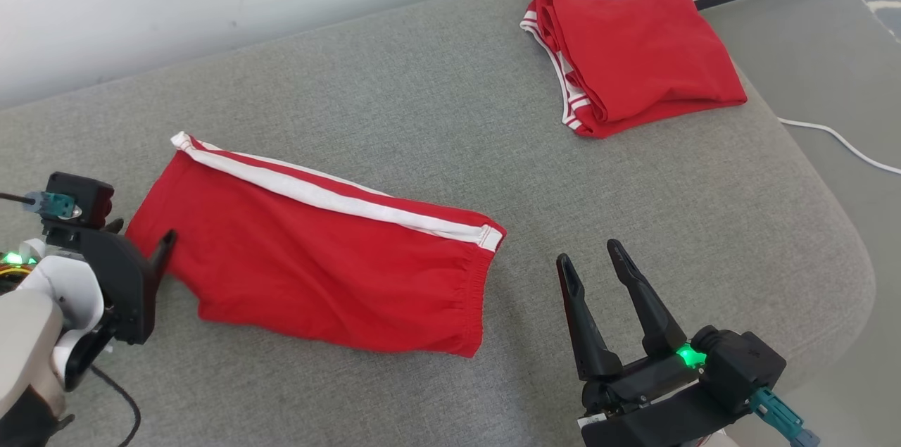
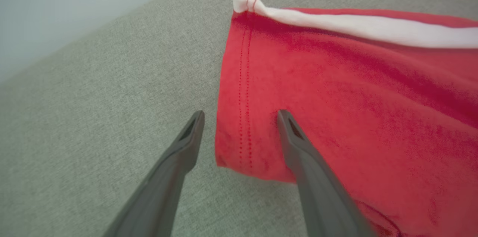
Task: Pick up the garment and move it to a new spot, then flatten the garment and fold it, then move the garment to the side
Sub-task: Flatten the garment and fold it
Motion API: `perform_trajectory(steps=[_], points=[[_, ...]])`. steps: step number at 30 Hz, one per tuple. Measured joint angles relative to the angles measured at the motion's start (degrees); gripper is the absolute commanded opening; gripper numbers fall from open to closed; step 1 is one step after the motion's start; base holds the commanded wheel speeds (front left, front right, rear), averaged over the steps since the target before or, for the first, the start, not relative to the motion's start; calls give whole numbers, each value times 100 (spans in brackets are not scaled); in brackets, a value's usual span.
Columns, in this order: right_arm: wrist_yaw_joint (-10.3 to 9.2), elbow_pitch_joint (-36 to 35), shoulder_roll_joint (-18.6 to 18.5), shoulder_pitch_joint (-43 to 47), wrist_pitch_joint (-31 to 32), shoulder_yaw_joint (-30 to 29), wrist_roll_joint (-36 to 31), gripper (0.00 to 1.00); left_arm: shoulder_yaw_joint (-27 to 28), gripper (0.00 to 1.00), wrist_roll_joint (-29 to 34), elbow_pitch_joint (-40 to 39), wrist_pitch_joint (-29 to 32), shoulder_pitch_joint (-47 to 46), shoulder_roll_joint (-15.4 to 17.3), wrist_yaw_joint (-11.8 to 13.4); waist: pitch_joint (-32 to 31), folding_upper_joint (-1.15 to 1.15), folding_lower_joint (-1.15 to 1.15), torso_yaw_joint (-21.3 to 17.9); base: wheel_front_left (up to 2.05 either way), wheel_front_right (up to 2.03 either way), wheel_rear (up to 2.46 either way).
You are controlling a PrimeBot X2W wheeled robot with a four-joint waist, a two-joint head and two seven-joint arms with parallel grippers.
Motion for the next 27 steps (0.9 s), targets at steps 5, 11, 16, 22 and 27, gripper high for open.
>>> perform_trajectory(steps=[5,11,16,22,27], points=[[0,13,7,-27,0,40,-5,100,-77,100,-141,168,350,-66,20,-25,53,0,0,-54,0,0,0],[0,42,9,-94,0,76,-38,100,-103,100,-335,354,467,-80,-41,-25,82,0,0,-103,0,0,0],[0,55,-4,-97,0,78,-43,100,-118,0,-444,363,398,-80,-129,-25,59,0,0,-83,0,0,0],[0,74,-70,-98,0,76,-59,100,-197,0,-476,293,32,-76,-205,-34,-42,0,0,65,0,0,0],[0,78,-130,-74,-1,24,-94,100,-160,0,-615,96,-423,13,-264,-34,-180,0,0,278,0,0,0]])
